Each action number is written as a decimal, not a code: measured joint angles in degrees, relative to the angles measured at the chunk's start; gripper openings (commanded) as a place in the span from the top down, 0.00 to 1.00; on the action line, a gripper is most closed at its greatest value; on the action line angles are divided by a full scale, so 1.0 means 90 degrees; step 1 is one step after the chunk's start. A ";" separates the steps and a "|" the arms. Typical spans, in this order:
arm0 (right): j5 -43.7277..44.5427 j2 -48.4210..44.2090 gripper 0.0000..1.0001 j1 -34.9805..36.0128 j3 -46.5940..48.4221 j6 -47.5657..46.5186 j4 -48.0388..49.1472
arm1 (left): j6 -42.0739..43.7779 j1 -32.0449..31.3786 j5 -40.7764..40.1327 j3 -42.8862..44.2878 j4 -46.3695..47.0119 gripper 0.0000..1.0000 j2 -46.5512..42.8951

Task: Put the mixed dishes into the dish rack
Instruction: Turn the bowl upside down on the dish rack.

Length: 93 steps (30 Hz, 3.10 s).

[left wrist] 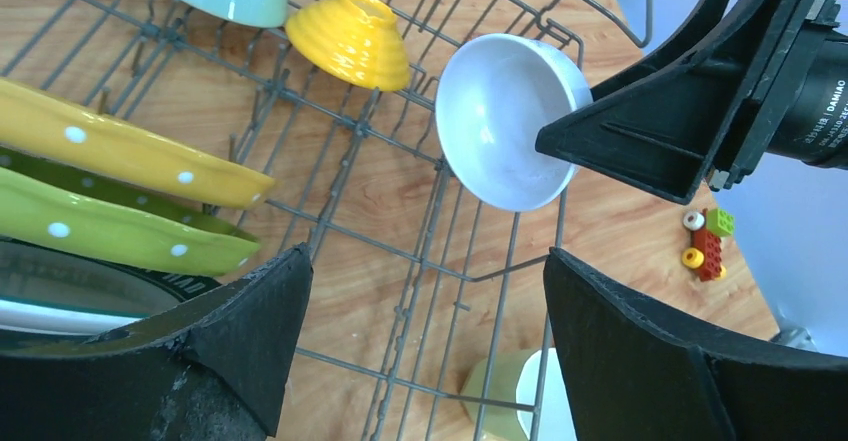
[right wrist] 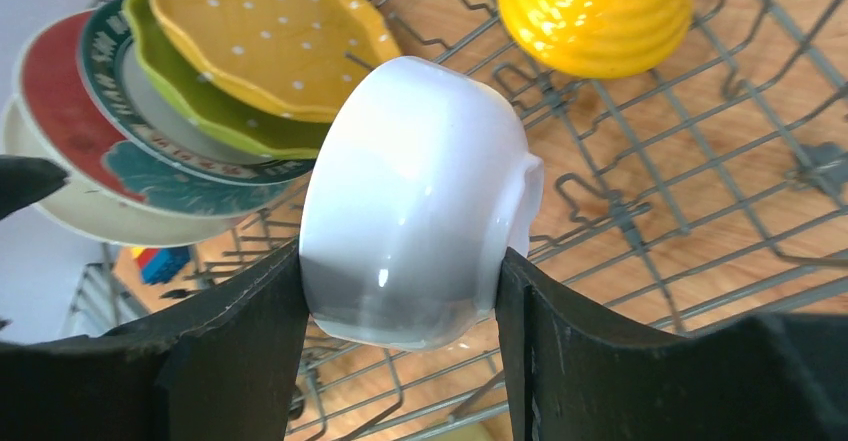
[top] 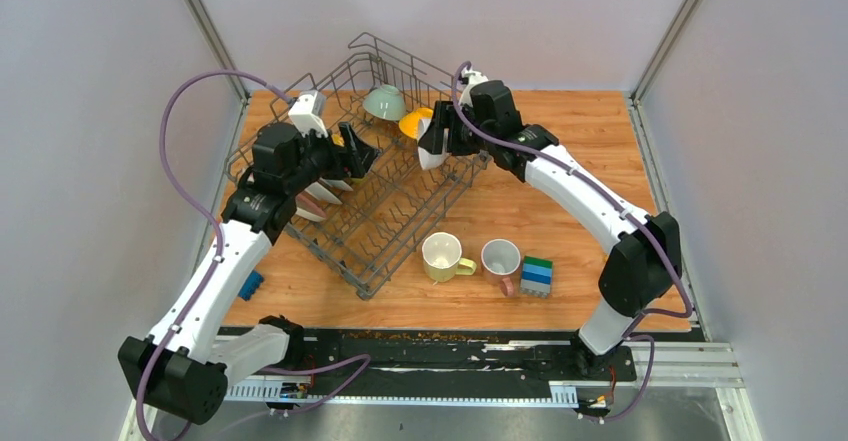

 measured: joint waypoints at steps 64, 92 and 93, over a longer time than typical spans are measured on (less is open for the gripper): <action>0.3189 0.2941 0.33 0.0097 0.2215 -0.5037 -0.1273 | 0.0187 0.0000 -0.0510 0.0000 -0.0333 0.00 -0.0168; 0.3376 0.2956 0.21 0.0063 0.2251 -0.5112 -0.1268 | 0.0182 0.0000 -0.0442 0.0000 -0.0330 0.00 -0.0117; 0.3339 0.2907 0.20 0.0078 0.2251 -0.5081 -0.1277 | 0.0182 0.0000 -0.0442 0.0000 -0.0330 0.00 -0.0117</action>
